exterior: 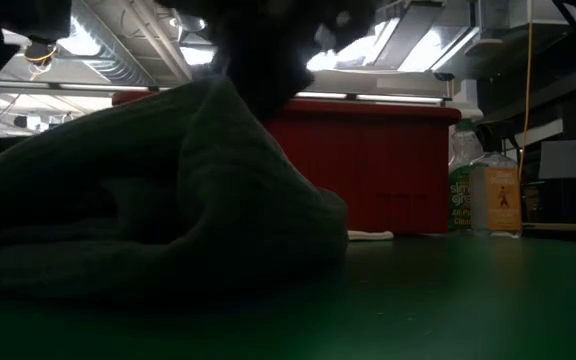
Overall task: Fold laundry
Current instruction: Fold the green shirt
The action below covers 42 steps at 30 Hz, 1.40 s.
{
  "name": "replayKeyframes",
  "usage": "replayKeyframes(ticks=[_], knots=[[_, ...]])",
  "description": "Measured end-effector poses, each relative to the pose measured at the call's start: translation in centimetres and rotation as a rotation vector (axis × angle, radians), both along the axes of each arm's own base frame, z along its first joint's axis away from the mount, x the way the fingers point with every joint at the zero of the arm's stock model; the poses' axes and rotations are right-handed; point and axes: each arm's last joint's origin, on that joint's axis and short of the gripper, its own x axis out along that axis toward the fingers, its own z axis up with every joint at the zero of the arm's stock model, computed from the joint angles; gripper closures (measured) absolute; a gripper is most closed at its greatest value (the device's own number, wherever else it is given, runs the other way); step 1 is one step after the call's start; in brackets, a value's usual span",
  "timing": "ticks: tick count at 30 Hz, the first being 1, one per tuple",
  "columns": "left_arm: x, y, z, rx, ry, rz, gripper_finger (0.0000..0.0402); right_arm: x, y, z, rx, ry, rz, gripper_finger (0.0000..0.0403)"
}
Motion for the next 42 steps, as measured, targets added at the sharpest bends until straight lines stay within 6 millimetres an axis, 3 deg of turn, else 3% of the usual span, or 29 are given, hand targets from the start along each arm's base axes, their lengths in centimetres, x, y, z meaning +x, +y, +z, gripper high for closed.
replayKeyframes(ticks=[9,14,20,27,37,42], knots=[[-0.4,0.4,0.0,0.065,0.103,-0.155,0.0347,-1.4,-0.4,-3.8,0.025,0.128,-0.170,0.0256],[-1.1,1.0,0.2,0.130,0.209,-0.186,0.0395,-2.3,0.3,-4.5,0.047,0.183,-0.161,0.0256],[-1.7,1.5,0.4,0.173,0.312,-0.250,0.0391,-2.8,1.7,-4.3,0.044,0.198,-0.126,0.0256],[-1.8,1.6,0.4,0.194,0.388,-0.389,0.0389,-3.0,2.0,-4.3,0.047,0.207,-0.116,0.0256],[-1.2,2.3,0.4,0.170,0.427,-0.395,0.0322,-3.0,2.0,-4.3,0.047,0.207,-0.116,0.0256],[-1.1,2.4,0.5,0.152,0.439,-0.390,0.0310,-2.9,2.0,-4.3,0.048,0.206,-0.116,0.0256]])
